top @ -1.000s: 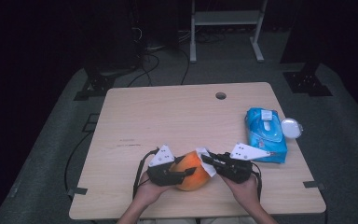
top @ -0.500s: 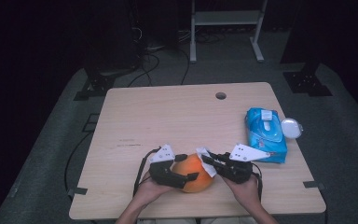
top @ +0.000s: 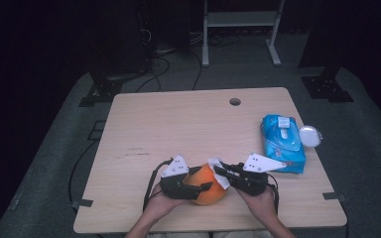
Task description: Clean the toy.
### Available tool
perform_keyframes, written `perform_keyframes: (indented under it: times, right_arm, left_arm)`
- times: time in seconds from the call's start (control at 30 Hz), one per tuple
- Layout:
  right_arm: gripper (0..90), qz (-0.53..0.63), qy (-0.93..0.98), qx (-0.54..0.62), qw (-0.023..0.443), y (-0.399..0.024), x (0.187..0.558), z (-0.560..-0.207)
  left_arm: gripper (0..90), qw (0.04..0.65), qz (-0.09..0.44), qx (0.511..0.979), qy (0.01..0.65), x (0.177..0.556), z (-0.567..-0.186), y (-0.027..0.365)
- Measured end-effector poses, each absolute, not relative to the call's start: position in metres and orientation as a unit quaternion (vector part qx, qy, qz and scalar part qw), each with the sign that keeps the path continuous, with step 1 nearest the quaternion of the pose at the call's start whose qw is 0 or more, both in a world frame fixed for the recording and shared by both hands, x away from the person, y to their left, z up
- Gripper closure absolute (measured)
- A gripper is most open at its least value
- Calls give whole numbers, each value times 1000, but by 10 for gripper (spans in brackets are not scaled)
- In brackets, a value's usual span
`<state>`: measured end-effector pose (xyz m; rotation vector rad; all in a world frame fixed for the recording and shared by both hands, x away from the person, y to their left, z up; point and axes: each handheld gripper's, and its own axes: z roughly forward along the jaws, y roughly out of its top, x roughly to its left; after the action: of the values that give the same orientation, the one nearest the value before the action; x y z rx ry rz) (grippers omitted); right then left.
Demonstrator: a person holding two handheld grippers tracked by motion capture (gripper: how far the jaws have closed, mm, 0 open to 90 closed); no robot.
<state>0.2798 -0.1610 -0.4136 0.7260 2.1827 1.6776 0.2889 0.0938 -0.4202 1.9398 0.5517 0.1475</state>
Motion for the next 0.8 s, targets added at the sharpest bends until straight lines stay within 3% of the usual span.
perform_keyframes:
  times: [0.13,0.2,0.37,0.43,0.53,0.73,0.8]
  right_arm:
    - [807,578,757,264,156,-166,283,-415]
    - [807,577,753,275,154,-172,287,-417]
    - [806,582,752,269,154,-168,283,-413]
    - [806,581,757,255,157,-162,280,-411]
    - [806,582,754,266,148,-167,285,-415]
    - [806,576,750,287,154,-177,291,-418]
    - [806,580,748,286,149,-174,289,-416]
  left_arm:
    - [105,521,43,809,267,297,-426,100]
    - [112,526,27,803,278,301,-432,102]
    - [309,519,48,815,252,294,-430,94]
    - [333,513,58,823,238,289,-428,91]
    - [309,521,47,819,237,291,-429,96]
    - [88,522,33,809,267,299,-433,95]
    - [135,517,22,812,270,300,-439,96]
